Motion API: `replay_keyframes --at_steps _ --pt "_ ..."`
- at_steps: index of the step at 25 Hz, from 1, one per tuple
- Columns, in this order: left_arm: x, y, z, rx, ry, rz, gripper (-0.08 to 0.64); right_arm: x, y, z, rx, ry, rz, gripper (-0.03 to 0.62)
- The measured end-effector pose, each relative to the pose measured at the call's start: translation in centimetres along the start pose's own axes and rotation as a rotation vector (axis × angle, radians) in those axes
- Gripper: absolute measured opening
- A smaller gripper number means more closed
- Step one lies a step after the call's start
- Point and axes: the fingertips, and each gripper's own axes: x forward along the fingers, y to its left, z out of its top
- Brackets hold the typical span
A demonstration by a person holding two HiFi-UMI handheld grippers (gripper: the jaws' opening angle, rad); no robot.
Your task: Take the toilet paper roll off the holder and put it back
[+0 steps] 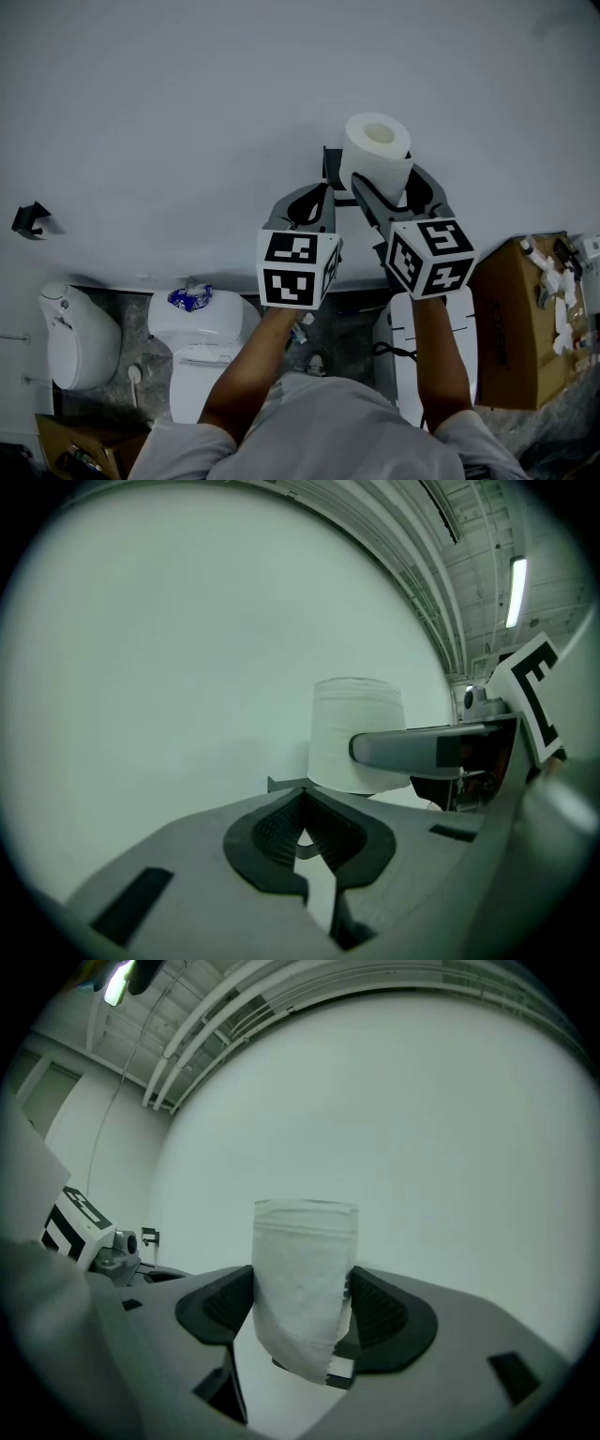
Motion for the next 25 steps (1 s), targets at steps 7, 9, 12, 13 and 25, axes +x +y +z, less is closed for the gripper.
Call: replay_keyframes --at_steps 7,9,12,13,25 --pt "1.1 1.8 -0.1 -0.001 0.008 0.008 0.005 2.4 0.0 -0.2 0.0 0.004 0.002 0.324" --pt "1.4 2.6 -0.2 -0.004 0.01 0.01 0.005 3.1 0.0 -0.4 -0.005 0.009 -0.005 0.324" --pt "2.0 3.2 -0.4 -0.006 0.016 0.009 0.005 4.0 -0.3 -0.8 -0.006 0.018 -0.01 0.324" --pt "2.2 3.3 -0.5 -0.006 0.019 0.008 0.005 4.3 -0.4 -0.9 -0.005 0.021 -0.012 0.324" --pt "4.0 4.2 -0.9 -0.015 0.03 -0.011 0.005 5.6 -0.7 -2.3 -0.005 0.058 -0.03 0.324"
